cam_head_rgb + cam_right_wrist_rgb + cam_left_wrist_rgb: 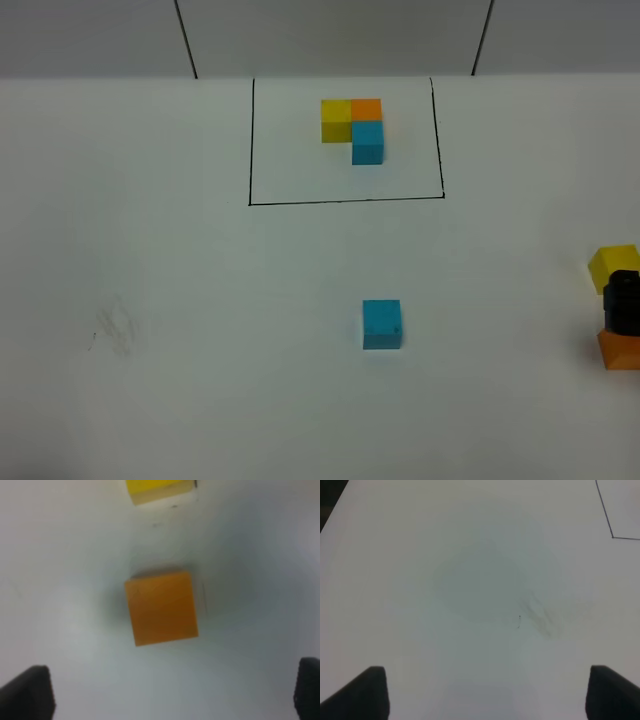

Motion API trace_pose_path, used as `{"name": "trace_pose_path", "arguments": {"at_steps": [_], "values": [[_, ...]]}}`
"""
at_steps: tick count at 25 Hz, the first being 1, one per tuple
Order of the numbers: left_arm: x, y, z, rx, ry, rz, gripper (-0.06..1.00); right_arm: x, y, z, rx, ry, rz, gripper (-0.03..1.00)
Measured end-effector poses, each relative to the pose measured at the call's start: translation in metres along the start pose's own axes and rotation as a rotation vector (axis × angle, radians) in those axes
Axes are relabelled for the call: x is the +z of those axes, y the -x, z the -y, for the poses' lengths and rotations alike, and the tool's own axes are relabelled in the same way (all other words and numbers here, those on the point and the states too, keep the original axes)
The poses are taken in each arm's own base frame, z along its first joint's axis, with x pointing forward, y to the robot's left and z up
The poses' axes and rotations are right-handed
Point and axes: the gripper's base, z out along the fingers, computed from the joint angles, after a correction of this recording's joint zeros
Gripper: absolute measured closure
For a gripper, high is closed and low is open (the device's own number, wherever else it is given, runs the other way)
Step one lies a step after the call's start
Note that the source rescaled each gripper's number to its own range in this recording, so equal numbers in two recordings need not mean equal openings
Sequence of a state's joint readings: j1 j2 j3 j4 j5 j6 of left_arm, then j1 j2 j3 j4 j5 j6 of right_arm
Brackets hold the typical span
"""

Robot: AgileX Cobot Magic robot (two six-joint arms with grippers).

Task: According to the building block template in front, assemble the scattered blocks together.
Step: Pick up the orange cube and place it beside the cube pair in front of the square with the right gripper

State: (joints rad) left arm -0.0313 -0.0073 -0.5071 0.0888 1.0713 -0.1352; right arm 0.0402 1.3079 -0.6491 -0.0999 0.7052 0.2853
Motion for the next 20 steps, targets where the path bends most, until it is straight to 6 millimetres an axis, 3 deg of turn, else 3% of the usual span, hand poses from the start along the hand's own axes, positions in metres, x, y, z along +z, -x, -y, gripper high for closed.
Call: {"name": "trace_pose_path", "arguments": {"at_steps": [10, 20], "values": [[0.0, 0.0, 0.0, 0.0, 0.0, 0.0, 0.26, 0.05, 0.008, -0.006, -0.062, -0.006, -0.086, 0.05], [0.0, 0.0, 0.0, 0.0, 0.0, 0.0, 0.26, 0.071, 0.01, -0.008, -0.097, -0.008, -0.103, 0.1]]}}
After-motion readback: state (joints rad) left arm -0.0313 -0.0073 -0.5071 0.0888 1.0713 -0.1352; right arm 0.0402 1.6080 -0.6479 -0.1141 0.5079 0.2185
